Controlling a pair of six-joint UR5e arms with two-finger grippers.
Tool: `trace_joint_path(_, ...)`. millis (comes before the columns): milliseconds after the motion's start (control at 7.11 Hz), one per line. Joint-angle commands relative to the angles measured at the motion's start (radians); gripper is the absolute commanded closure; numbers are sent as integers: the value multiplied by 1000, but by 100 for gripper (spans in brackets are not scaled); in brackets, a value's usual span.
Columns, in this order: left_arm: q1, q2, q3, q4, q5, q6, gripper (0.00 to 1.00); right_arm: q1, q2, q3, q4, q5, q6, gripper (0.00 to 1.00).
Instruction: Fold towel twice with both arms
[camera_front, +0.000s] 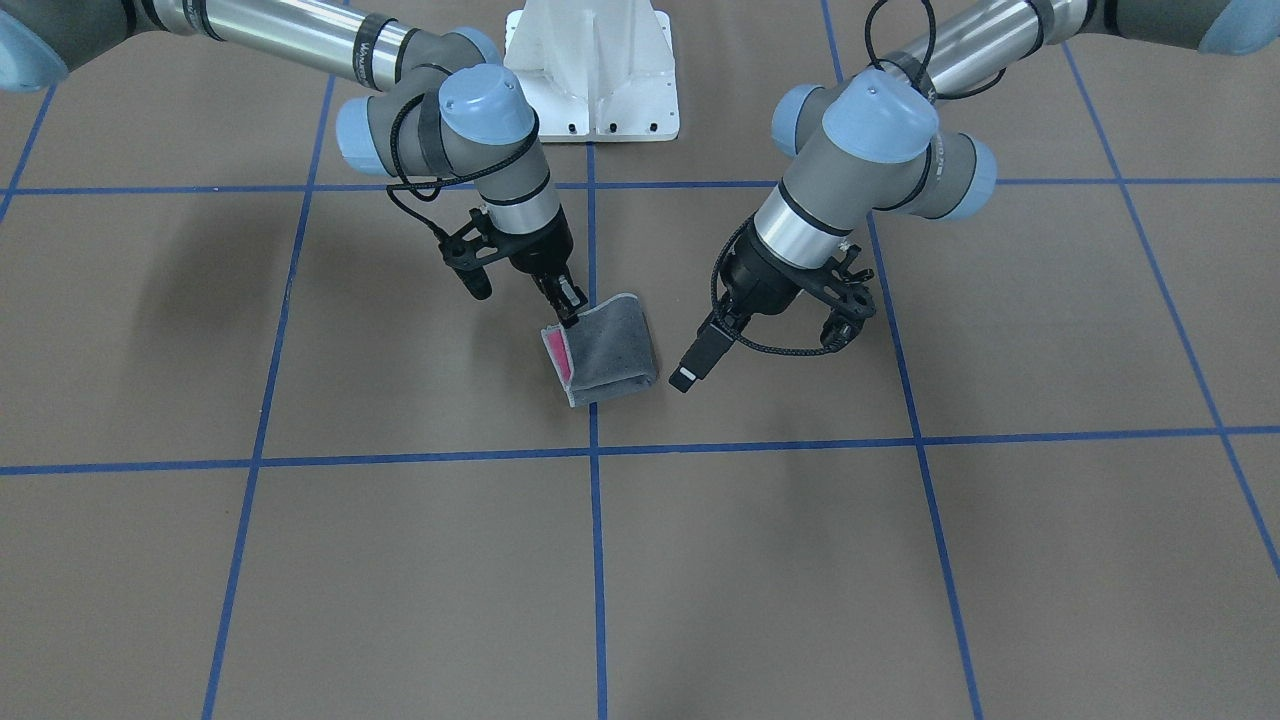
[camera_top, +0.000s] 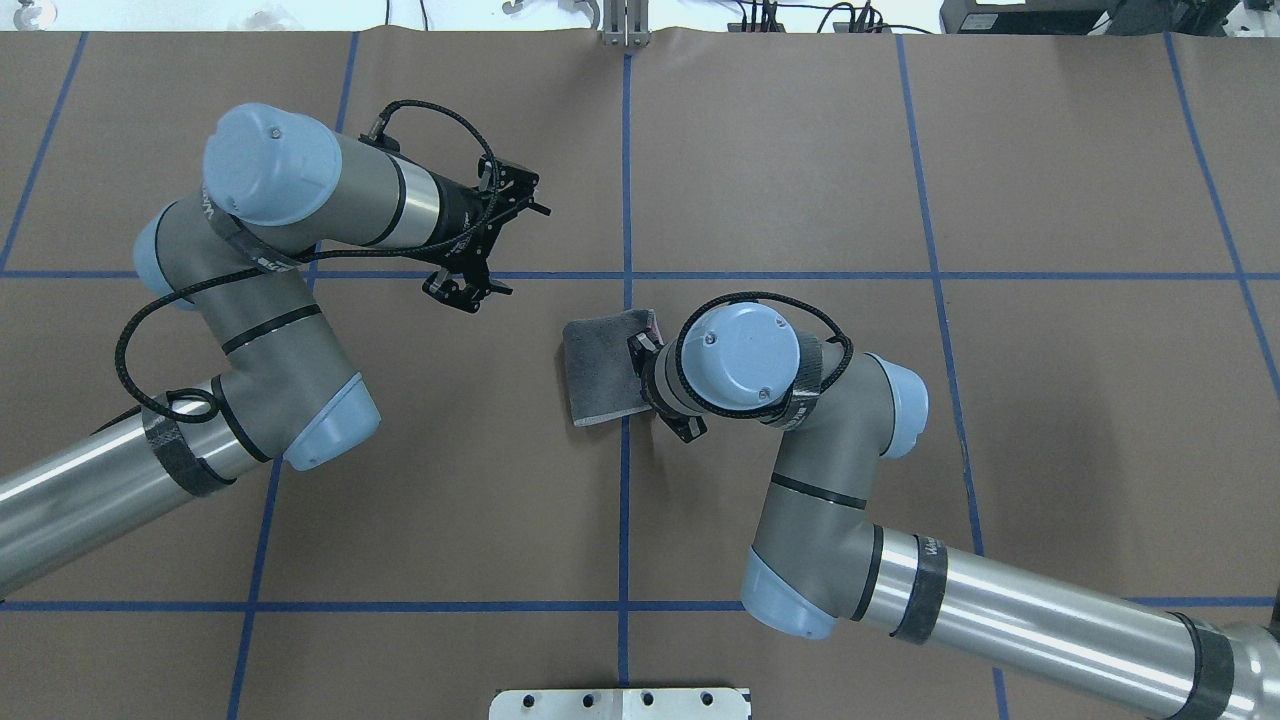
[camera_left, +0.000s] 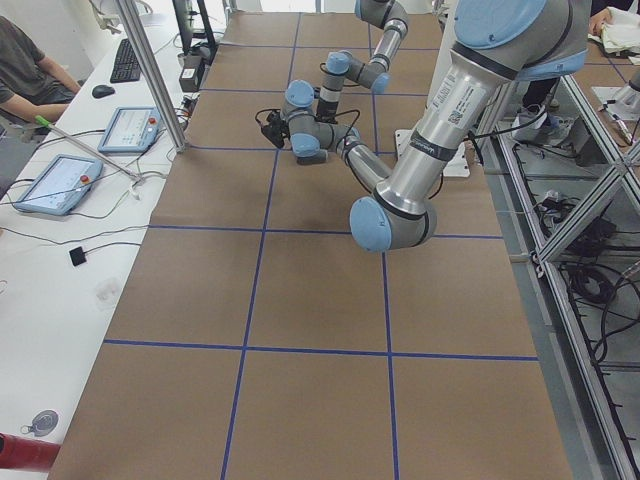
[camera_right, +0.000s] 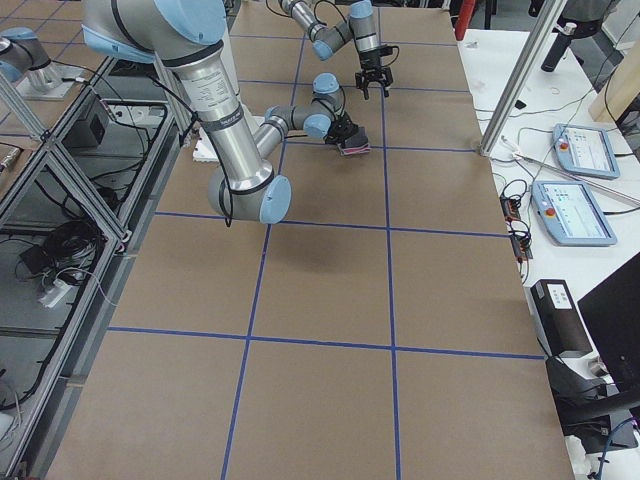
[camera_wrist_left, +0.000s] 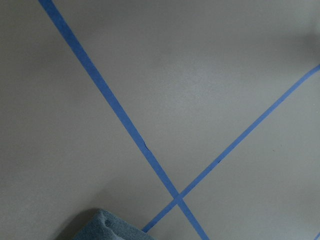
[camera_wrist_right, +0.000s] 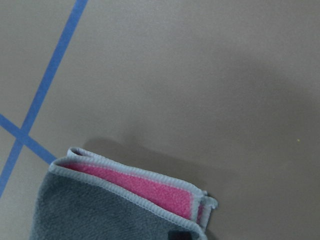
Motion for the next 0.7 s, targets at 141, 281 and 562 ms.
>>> trace_joint_path(141,1,0,1,0,2,-2,0,0,-4,26,-50,21,-27,37)
trace_joint_path(281,1,0,-1,0,2,-2,0,0,-7,21,-54,16,-42,37)
trace_joint_path(562,-1,0,-2,0,2,-2,0,0,-1,15,-51,9,-43,37)
